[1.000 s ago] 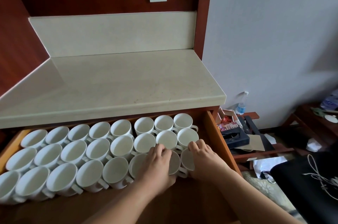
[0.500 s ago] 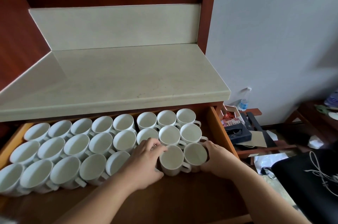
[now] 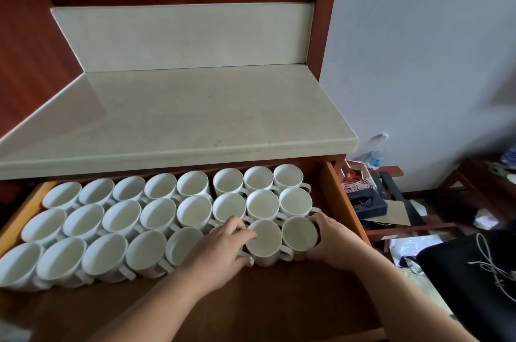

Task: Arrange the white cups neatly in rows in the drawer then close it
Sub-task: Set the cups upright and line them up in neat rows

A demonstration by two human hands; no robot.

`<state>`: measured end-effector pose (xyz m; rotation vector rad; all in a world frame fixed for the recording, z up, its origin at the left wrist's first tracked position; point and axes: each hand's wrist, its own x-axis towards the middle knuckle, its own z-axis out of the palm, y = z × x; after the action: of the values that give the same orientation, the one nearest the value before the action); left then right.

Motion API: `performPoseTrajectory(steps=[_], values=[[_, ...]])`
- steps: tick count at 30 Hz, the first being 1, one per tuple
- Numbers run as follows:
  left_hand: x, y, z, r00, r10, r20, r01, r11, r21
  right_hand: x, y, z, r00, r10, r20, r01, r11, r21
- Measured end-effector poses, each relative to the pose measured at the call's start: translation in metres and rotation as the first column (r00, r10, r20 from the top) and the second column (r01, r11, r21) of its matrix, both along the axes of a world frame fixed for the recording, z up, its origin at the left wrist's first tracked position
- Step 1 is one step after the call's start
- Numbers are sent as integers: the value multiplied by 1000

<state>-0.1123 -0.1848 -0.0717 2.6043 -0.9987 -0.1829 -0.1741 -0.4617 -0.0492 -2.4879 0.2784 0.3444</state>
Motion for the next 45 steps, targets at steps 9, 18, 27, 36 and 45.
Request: performPoseTrajectory(steps=[9,18,27,36,45], values=[[0,0,2,998,-7,67,9,999,-31,0,-2,-3,999,-13,-39,14,1000,24],[0,-18,-3,921,-249,298,251,967,34,1,2,-4,997,-68,-23,67,998,-9],[2,-20,1,899,-350,264,306,932,193,-2,4,-5,997,-80,-22,80,997,-16],[-6,-22,20,964,-218,155,213,976,53,-5,5,21,996,-88,31,91,992,-92],[11,79,105,935,277,-223,-336,890,-307,43,105,103,950,62,307,-61,998,-12]])
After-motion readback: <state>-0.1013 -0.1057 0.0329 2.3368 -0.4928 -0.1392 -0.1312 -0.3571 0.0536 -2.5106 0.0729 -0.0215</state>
